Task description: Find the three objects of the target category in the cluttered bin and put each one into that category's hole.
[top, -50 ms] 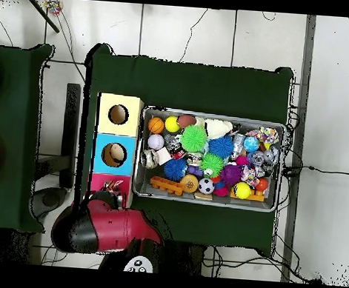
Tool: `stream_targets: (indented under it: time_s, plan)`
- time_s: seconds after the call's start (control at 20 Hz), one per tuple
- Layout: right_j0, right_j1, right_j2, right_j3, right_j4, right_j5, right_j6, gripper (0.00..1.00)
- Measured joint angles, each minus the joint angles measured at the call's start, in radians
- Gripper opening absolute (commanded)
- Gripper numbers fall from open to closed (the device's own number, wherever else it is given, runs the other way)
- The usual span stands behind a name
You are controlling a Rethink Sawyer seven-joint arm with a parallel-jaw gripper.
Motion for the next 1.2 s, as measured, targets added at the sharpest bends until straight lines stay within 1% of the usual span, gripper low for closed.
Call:
stream_targets:
  time_s: [0.35,0.5,0.75,1.2]
  plan:
    - [-0.008,0.000,0.002,0.000,0.000,0.000,0.000,1.00]
    - [-0.027,-0.005,0.014,0.000,0.000,0.000,0.000,1.00]
    - [-0.090,-0.020,0.062,0.008,0.000,0.000,0.000,1.00]
    - [-0.137,-0.032,0.125,0.033,0.000,0.001,0.000,1.00]
